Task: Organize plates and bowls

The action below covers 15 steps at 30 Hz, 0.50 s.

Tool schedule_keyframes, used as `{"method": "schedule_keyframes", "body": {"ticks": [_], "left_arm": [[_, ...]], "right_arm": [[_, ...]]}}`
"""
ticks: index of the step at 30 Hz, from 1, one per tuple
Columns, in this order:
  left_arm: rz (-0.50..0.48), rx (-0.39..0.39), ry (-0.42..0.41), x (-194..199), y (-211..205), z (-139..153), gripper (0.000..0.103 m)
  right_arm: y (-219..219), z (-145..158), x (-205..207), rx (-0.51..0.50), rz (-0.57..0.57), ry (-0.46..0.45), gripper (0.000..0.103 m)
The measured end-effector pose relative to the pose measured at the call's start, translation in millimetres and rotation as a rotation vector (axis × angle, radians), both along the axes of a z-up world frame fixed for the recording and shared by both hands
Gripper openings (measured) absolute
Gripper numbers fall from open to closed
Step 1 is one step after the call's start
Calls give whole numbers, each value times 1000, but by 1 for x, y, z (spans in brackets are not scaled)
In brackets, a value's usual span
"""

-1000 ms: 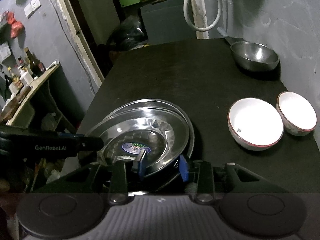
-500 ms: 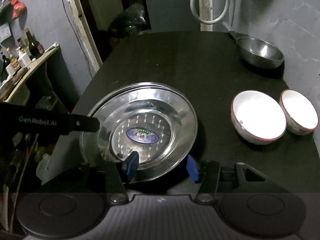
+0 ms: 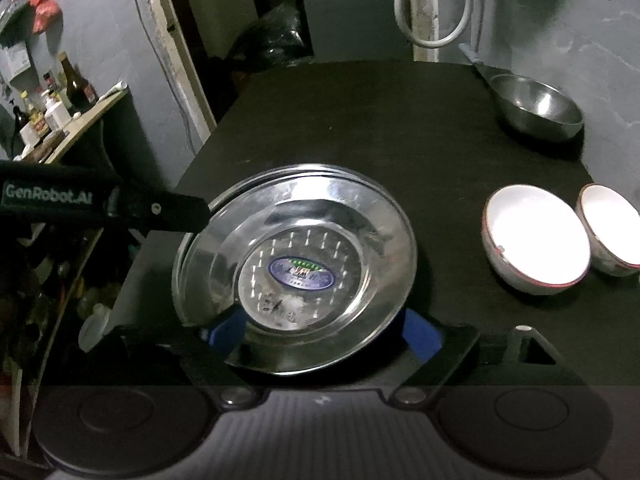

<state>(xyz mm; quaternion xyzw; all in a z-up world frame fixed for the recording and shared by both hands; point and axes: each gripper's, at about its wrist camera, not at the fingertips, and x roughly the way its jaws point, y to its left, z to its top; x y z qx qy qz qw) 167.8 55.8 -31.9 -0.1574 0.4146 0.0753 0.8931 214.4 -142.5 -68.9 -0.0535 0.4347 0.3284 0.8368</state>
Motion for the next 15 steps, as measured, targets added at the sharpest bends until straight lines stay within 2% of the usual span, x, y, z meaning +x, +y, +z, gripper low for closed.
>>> {"method": "schedule_keyframes", "body": {"ticks": [1,6,12,15], "left_arm": [[7,0,-4,1,1,1,102],[39,-11,18,10,6,2,102],[35,7,-28,34,5,12,102],[28,38,-85,59,-4,20,102]], "right_arm": [[-4,2,0,11,-8,0,94],[-34,19,3,56,-81,-15,100],[-80,44,17,177,-211,-88,103],[-94,49,37,215,-312,-147,103]]}}
